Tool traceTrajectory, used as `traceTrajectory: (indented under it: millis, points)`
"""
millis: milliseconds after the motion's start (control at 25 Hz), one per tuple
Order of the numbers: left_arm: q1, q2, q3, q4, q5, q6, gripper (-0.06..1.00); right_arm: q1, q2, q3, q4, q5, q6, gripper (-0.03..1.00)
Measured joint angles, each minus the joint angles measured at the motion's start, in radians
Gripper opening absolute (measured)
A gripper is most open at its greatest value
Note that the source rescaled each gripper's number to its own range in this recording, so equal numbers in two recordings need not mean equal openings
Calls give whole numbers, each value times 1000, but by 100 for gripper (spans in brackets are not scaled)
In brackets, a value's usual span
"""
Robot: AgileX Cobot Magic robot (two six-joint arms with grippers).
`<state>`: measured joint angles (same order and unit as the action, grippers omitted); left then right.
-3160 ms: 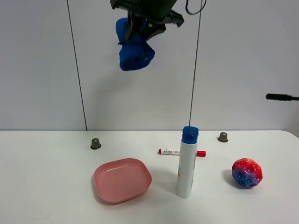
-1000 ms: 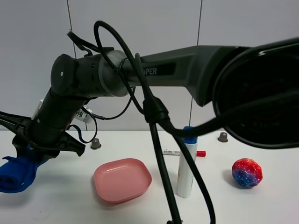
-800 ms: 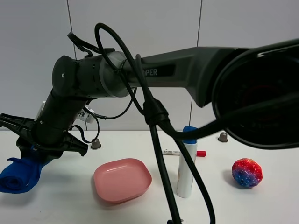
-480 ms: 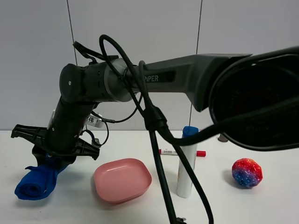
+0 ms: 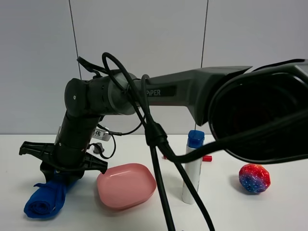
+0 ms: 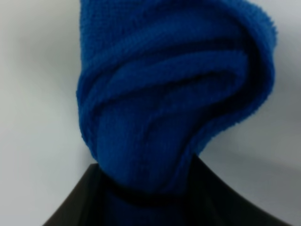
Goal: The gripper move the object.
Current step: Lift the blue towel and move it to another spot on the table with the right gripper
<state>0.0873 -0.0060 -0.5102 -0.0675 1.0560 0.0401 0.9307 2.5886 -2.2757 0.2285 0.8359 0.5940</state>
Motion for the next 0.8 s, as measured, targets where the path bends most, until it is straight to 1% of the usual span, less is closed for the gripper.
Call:
traceTrajectory:
  millis: [240, 280, 320, 360, 440, 480, 520, 600, 680, 800]
  points:
    - [0, 0, 0, 0, 0, 0, 100, -2, 1, 0, 0, -5, 0, 0]
    - [0, 0, 0, 0, 0, 0, 100, -2, 1, 0, 0, -6, 0, 1]
    - [0, 0, 0, 0, 0, 0, 100, -3, 1, 0, 0, -7, 0, 5]
    - [0, 0, 0, 0, 0, 0, 100, -3, 1, 0, 0, -7, 0, 13]
    - [0, 0, 0, 0, 0, 0, 100, -3, 1, 0, 4, -5, 0, 32]
    - [0, 0, 0, 0, 0, 0, 100, -3, 1, 0, 7, -5, 0, 46]
    - [0, 0, 0, 0, 0, 0, 100, -3, 1, 0, 16, -4, 0, 55]
    - [0, 0, 0, 0, 0, 0, 100, -3, 1, 0, 34, -1, -2, 69]
    - [0, 0, 0, 0, 0, 0, 100, -3, 1, 0, 54, -1, -15, 75]
    - [0, 0, 0, 0, 0, 0, 100, -3, -7, 0, 74, -1, -49, 77]
